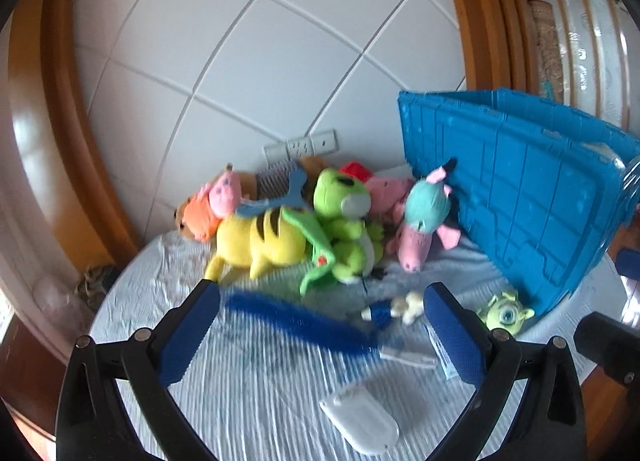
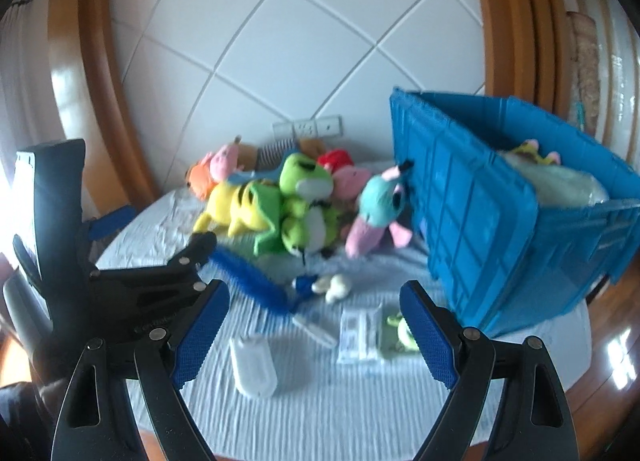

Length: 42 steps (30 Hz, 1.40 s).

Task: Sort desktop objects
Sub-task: 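Withdraw both tools from the bin back toward the bed, then reach left tool to the white plug-in device while right tool grasps the clear wipes packet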

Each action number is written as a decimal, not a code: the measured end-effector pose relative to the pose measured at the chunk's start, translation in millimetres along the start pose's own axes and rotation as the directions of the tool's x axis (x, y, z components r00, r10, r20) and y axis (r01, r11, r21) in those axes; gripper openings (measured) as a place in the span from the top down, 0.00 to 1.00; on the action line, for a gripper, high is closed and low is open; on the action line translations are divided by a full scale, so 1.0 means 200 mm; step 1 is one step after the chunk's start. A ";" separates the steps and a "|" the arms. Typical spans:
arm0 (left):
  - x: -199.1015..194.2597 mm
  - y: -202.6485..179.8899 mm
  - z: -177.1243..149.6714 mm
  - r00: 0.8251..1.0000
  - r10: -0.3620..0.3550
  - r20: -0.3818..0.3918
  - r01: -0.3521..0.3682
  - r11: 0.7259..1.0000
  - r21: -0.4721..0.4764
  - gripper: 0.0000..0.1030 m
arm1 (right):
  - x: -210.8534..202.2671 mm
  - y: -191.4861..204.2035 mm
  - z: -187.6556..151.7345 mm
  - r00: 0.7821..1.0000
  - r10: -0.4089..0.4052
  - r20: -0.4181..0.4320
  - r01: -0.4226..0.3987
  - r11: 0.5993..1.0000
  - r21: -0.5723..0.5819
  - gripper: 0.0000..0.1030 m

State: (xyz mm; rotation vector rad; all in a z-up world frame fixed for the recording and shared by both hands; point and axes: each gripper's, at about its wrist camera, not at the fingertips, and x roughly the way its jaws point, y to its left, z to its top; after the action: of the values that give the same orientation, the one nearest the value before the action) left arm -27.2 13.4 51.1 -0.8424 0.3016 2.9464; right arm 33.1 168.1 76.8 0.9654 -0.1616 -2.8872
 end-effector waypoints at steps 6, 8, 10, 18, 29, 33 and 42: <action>0.03 -0.03 -0.13 0.999 0.015 -0.043 -0.017 0.999 -0.044 0.00 | 0.07 -0.02 -0.12 0.997 0.022 -0.070 -0.025 0.999 -0.040 0.15; 0.04 -0.04 -0.16 0.999 0.014 -0.049 -0.017 0.999 -0.052 0.00 | 0.08 -0.02 -0.14 0.996 0.027 -0.084 -0.031 0.998 -0.048 0.15; 0.05 -0.05 -0.19 0.999 0.015 -0.053 -0.018 0.998 -0.058 0.00 | 0.10 -0.01 -0.16 0.996 0.026 -0.090 -0.031 0.997 -0.063 0.15; 0.09 0.04 -0.35 0.995 0.047 -0.090 -0.057 0.991 -0.120 0.00 | 0.19 -0.05 -0.21 0.995 0.012 -0.104 -0.020 0.997 -0.073 0.15; 0.26 0.18 -0.55 0.967 0.157 -0.201 -0.195 0.964 -0.184 0.00 | 0.55 -0.19 -0.36 0.971 0.039 -0.238 -0.069 0.991 -0.117 0.15; 0.33 0.15 -0.62 0.952 0.179 -0.249 -0.226 0.958 -0.176 0.00 | 0.72 -0.26 -0.37 0.947 0.055 -0.316 -0.092 0.990 -0.105 0.15; 0.63 0.01 -0.77 0.911 0.092 -0.402 -0.173 0.970 -0.169 0.00 | 0.93 -0.28 -0.39 0.922 0.024 -0.387 -0.091 0.984 -0.155 0.15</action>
State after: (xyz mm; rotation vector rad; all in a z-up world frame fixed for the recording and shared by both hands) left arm -54.1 -18.1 -142.4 -1.5031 0.0781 2.9435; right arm -71.4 196.1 -102.1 1.4353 0.0844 -2.5419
